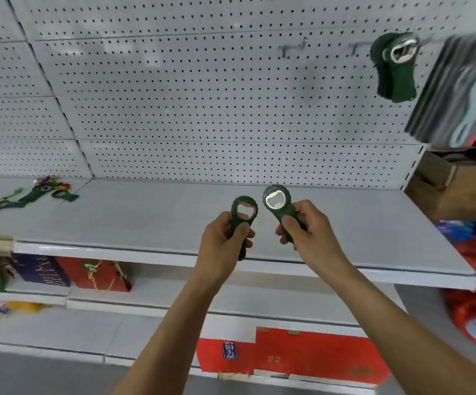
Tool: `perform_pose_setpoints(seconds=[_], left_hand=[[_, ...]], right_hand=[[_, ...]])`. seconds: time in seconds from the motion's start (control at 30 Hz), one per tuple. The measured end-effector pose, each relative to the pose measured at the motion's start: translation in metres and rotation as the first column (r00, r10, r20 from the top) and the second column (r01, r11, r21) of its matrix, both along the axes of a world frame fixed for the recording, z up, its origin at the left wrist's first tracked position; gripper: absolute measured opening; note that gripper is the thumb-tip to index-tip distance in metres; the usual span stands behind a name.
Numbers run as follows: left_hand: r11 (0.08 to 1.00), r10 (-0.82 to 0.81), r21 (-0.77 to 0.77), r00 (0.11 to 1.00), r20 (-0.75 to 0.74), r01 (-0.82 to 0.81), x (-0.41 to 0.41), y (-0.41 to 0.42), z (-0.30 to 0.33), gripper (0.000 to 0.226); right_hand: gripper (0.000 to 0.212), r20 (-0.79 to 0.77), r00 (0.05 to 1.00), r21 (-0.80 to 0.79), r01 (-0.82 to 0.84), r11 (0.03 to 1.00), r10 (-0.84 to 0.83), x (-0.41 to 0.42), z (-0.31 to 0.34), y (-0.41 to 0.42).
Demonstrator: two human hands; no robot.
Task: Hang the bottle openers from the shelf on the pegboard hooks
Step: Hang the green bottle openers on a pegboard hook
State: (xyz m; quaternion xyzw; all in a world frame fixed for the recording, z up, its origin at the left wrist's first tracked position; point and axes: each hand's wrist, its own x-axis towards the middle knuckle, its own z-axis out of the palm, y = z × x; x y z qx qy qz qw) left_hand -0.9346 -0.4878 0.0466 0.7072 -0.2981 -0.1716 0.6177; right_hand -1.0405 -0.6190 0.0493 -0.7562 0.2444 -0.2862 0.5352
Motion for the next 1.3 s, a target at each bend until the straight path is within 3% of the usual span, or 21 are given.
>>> perform_pose_setpoints(seconds=[0.3, 0.57, 0.73, 0.93, 1.3], left_hand=[[0.998, 0.011, -0.063, 1.000, 0.002, -0.011, -0.053, -0.070, 0.042, 0.011], [0.993, -0.028, -0.117, 0.999, 0.036, 0.032, -0.060, -0.120, 0.086, 0.013], [0.990, 0.024, -0.143, 0.994, 0.109, -0.009, -0.060, -0.143, 0.103, 0.039], [0.978, 0.004, -0.209, 0.998, 0.055, 0.008, -0.057, -0.163, 0.111, 0.010], [0.977, -0.007, -0.211, 0.999, 0.033, 0.014, -0.041, -0.177, 0.116, 0.008]], right_hand=[[0.004, 0.167, 0.984, 0.006, 0.065, 0.998, -0.065, -0.055, 0.043, -0.064], [0.009, 0.394, 0.907, -0.055, 0.187, 0.981, -0.151, -0.067, 0.106, -0.112], [0.008, 0.482, 0.855, -0.050, 0.244, 0.969, -0.190, -0.067, 0.136, -0.144], [0.009, 0.464, 0.861, -0.093, 0.281, 0.955, -0.208, -0.057, 0.155, -0.173], [0.009, 0.374, 0.894, -0.023, 0.273, 0.962, -0.245, -0.033, 0.154, -0.208]])
